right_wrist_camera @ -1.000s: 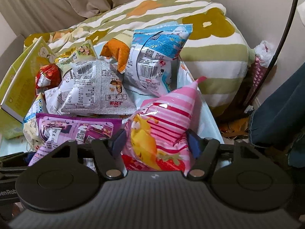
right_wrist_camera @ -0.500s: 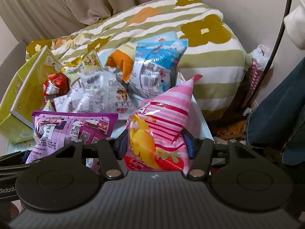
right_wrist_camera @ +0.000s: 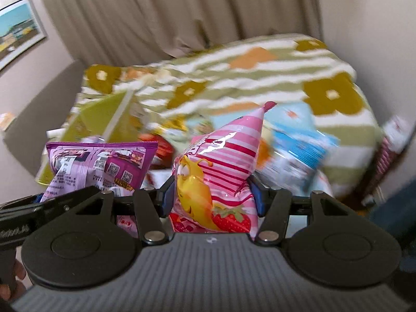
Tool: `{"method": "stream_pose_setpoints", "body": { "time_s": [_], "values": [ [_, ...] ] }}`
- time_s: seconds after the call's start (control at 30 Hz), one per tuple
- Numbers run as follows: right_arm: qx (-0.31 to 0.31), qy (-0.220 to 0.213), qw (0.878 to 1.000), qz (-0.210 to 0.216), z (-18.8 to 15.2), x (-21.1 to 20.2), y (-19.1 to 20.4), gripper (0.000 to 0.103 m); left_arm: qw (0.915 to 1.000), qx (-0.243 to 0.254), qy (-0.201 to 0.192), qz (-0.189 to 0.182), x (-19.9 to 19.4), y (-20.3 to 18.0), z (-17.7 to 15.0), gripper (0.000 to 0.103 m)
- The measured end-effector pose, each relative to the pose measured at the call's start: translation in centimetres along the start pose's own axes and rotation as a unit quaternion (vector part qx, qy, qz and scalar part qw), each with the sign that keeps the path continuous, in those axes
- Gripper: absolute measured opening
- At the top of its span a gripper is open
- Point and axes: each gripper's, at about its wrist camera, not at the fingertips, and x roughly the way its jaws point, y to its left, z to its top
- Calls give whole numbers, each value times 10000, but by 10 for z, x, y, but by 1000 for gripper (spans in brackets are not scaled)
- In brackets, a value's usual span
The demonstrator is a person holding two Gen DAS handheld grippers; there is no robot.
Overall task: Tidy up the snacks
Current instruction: 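Carry both bags into the yellow box and open both tools to release them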
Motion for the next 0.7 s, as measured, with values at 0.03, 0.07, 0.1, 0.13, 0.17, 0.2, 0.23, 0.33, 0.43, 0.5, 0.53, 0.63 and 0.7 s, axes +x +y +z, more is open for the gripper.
{"method": "stream_pose_setpoints", "body": {
  "time_s": [0.03, 0.07, 0.1, 0.13, 0.17, 0.2, 0.23, 0.33, 0.43, 0.5, 0.53, 0.63, 0.7],
  "values": [
    [-58, -48, 9999, 98, 5, 2, 12, 71, 10000, -20, -57, 65, -2, 10, 6, 74],
    [-108, -91, 9997, 193, 11, 5, 24, 71, 9998, -43, -115, 144, -4, 20, 13, 74],
    [-146, -125, 9994, 280, 16, 8, 35, 71, 9996, -77, -175, 221, -6, 32, 20, 74],
    [-181, -156, 9990, 372, 22, 12, 48, 71, 9993, -108, -213, 274, -8, 42, 26, 74],
    [-210, -186, 9986, 451, 27, 16, 61, 71, 9990, -150, -251, 340, -8, 55, 33, 74],
    [-239, -212, 9982, 517, 32, 21, 73, 71, 9987, -176, -277, 399, -10, 65, 38, 74],
    [-275, -238, 9976, 582, 37, 26, 86, 71, 9983, -197, -294, 466, -10, 78, 43, 74],
    [-375, -265, 9961, 750, 51, 46, 125, 71, 9971, -260, -307, 653, -7, 112, 59, 74],
    [-434, -241, 9953, 832, 62, 67, 159, 71, 9963, -288, -255, 768, -4, 149, 71, 75],
    [-464, -200, 9952, 837, 68, 83, 180, 71, 9962, -281, -174, 806, 2, 172, 77, 75],
    [-479, -176, 9953, 826, 69, 91, 190, 71, 9962, -281, -120, 813, 6, 182, 79, 75],
    [-506, -88, 9961, 717, 71, 113, 216, 71, 9968, -251, 80, 758, 17, 212, 80, 75],
    [-489, -1, 9968, 629, 70, 126, 230, 71, 9972, -232, 219, 679, 25, 227, 79, 75]
  ]
}}
